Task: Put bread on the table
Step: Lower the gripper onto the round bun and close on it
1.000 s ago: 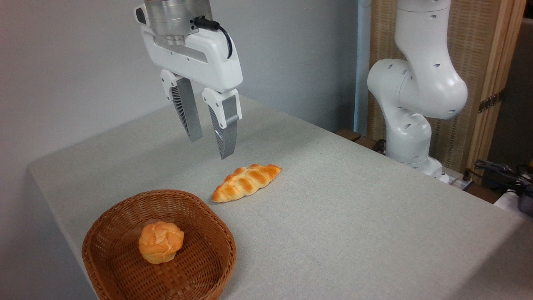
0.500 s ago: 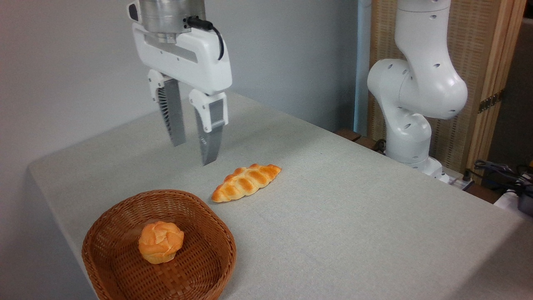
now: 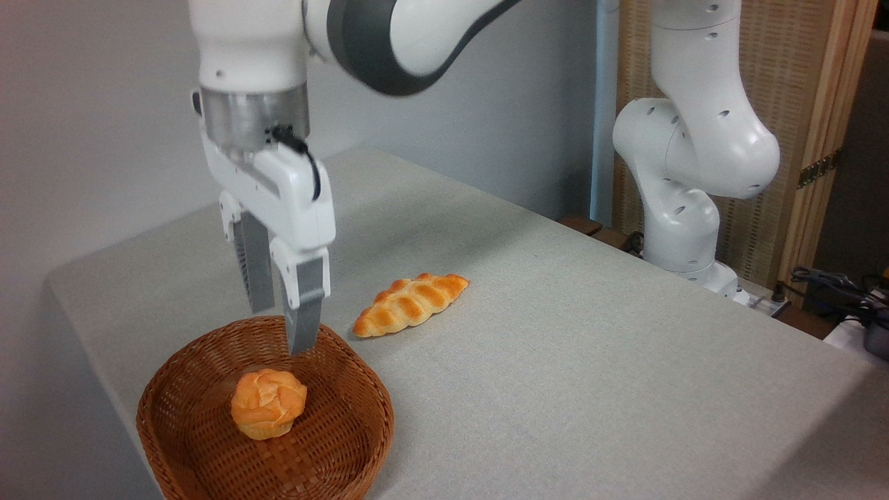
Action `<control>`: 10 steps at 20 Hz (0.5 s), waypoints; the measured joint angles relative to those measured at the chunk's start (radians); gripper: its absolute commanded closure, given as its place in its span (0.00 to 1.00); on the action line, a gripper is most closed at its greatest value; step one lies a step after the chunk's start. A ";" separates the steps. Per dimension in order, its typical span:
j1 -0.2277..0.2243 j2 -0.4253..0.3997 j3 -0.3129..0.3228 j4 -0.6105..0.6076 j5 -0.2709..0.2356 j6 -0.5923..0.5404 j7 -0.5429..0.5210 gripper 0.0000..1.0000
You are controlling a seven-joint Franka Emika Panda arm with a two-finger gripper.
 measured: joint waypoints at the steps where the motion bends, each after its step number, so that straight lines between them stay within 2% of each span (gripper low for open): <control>1: 0.000 0.021 -0.004 -0.001 0.000 0.006 0.001 0.00; 7: -0.002 0.164 -0.046 -0.003 0.000 0.128 0.001 0.00; 10: -0.002 0.195 -0.047 -0.001 0.000 0.162 0.001 0.00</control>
